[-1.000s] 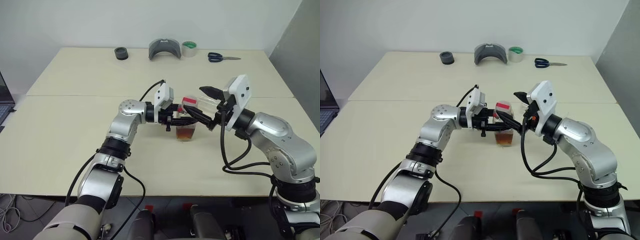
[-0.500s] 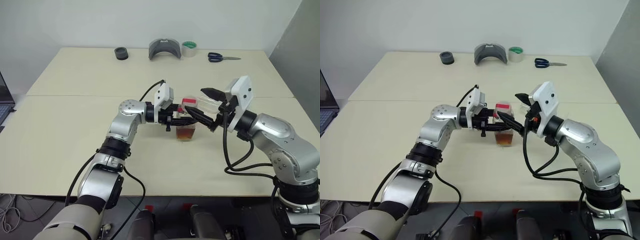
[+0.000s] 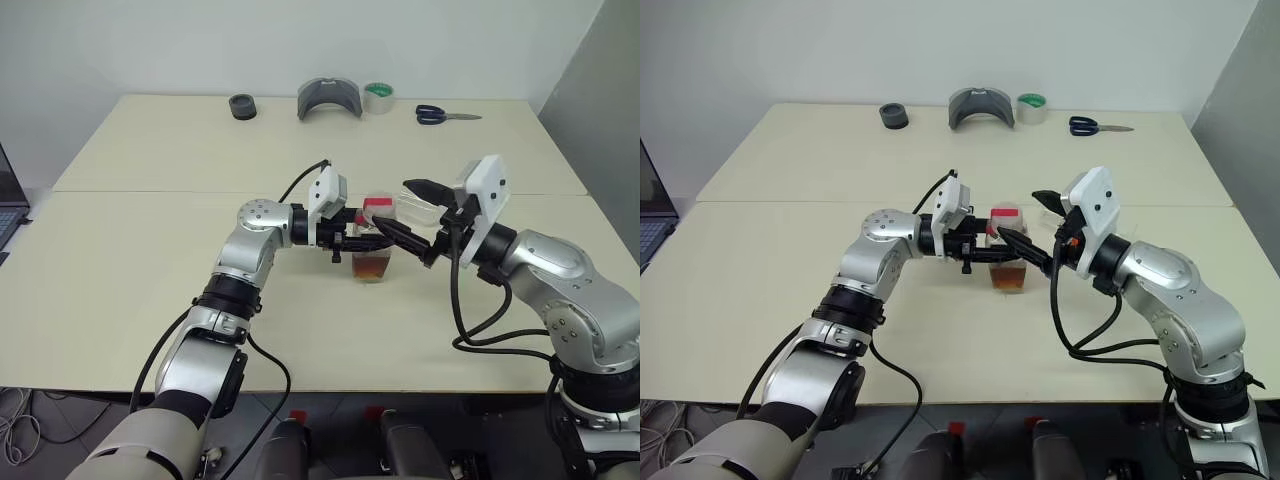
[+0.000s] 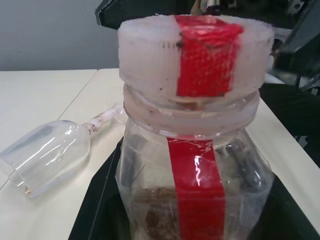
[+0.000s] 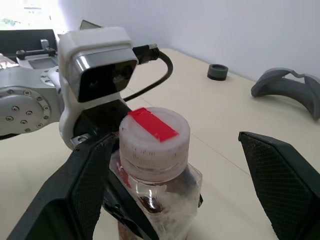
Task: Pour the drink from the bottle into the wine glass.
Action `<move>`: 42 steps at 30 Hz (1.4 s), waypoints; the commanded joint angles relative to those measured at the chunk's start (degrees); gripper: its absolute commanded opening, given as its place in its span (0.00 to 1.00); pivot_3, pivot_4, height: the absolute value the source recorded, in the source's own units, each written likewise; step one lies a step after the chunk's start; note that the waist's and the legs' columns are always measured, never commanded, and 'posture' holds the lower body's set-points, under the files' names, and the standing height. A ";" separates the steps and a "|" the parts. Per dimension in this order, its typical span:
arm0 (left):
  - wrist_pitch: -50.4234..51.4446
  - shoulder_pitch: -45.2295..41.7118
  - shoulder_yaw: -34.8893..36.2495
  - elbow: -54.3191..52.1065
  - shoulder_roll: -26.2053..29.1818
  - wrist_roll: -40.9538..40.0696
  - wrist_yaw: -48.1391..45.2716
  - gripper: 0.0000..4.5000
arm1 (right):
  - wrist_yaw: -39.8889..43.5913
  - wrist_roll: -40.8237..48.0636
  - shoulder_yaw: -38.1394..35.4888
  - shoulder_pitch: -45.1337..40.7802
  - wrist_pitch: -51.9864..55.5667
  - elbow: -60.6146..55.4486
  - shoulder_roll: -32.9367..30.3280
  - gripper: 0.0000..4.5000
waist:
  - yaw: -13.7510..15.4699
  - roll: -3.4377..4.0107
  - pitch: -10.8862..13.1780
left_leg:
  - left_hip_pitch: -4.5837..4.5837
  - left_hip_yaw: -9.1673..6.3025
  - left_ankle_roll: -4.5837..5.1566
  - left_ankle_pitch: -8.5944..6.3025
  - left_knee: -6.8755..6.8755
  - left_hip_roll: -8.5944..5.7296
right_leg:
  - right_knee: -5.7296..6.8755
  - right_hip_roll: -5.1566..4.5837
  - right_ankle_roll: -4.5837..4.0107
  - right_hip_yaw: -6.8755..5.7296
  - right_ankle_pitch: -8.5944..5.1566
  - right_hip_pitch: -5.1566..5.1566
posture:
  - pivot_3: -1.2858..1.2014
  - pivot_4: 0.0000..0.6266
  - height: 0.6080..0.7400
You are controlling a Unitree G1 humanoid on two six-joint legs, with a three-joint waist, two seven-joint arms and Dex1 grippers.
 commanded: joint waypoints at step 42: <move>-0.89 1.41 0.18 -3.26 -0.46 -0.41 1.03 0.40 | -1.99 -9.77 -0.02 0.50 -10.66 -2.88 -0.65 0.39 | -0.04 0.00 0.00 | -0.02 0.00 -0.01 0.00 0.06 0.00 | 0.04 0.00 0.00 0.01 0.00 0.00 | 0.52 0.24 1.00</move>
